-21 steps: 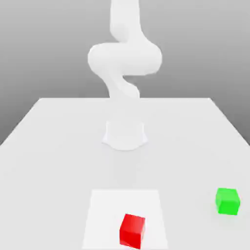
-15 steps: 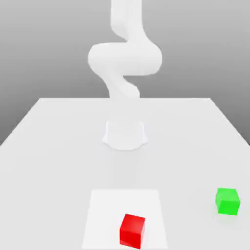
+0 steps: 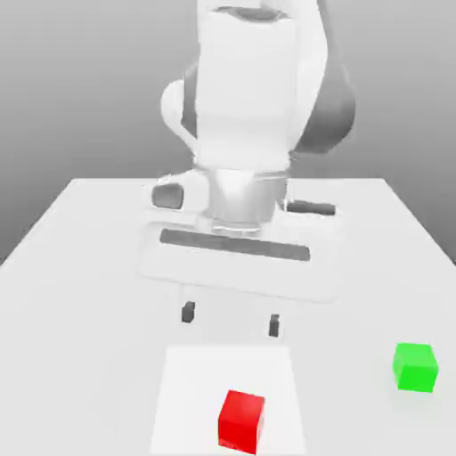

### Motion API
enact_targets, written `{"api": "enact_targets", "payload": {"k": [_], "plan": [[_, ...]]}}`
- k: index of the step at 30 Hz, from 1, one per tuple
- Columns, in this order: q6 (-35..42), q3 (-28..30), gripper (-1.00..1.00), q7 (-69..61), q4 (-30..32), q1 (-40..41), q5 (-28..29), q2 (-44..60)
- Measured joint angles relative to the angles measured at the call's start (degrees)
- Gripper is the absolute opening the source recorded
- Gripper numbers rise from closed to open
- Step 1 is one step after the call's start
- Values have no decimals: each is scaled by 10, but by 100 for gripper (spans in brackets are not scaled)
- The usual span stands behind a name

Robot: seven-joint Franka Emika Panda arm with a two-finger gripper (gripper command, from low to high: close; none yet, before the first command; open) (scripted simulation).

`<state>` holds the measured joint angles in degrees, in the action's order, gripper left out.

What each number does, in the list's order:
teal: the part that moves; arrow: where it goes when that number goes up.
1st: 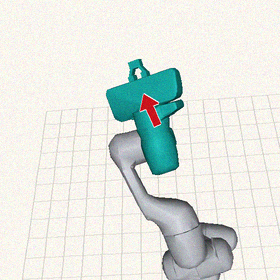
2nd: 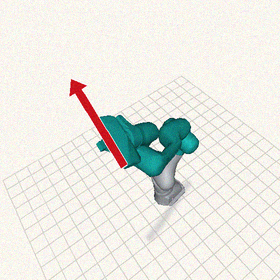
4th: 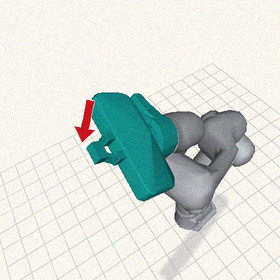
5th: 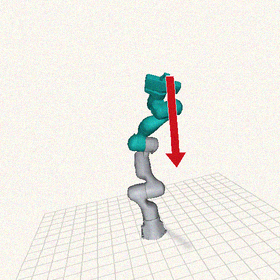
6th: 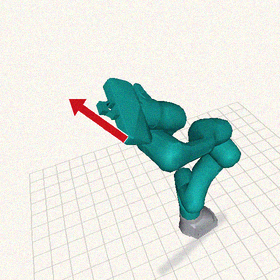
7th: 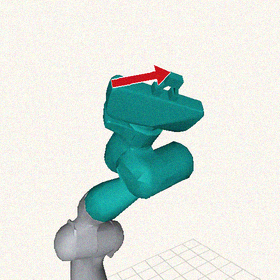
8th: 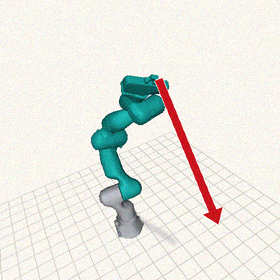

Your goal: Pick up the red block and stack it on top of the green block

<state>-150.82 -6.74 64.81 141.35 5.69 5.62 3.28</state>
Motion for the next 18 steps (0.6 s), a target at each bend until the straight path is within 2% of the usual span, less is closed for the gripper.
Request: {"api": "enact_targets", "payload": {"k": [4, 8, 9, 15, 18], "plan": [[-38, -4, 0, 10, 13, -2, -17, 80], [-103, 10, 0, 28, 3, -11, 3, 163], [-116, 13, -100, 31, 1, -13, 8, 179], [-123, 15, -100, 34, 0, -15, 11, 187], [-92, 5, -100, 25, 6, -8, -1, 149]]}}
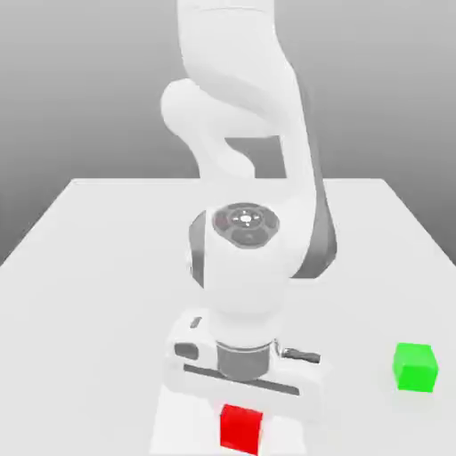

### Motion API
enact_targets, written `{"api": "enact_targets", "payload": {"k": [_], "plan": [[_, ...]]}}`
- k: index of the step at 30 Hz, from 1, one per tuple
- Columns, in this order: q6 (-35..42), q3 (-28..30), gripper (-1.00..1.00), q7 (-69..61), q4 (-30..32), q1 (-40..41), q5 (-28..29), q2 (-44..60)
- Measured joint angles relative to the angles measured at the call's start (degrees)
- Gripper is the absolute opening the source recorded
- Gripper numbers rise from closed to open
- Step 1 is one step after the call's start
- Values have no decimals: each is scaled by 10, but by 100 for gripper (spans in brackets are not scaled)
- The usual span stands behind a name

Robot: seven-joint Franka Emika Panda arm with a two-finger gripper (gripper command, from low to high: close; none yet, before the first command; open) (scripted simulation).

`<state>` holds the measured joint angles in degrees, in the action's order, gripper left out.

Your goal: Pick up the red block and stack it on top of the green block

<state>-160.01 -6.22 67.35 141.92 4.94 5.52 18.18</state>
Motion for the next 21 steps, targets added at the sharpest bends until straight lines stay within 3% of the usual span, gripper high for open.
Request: {"api": "enact_targets", "payload": {"k": [3, 11, 13, 17, 18, 21], "plan": [[48, -12, -100, -12, 9, 3, -18, -58], [91, -139, -100, 55, 33, -133, -22, -123], [87, -164, -100, 86, 33, -177, -5, -117], [29, -136, -100, 143, 28, -215, 63, -47], [18, -130, 100, 152, 27, -220, 76, -34], [18, -130, 100, 152, 27, -220, 76, -34]]}}
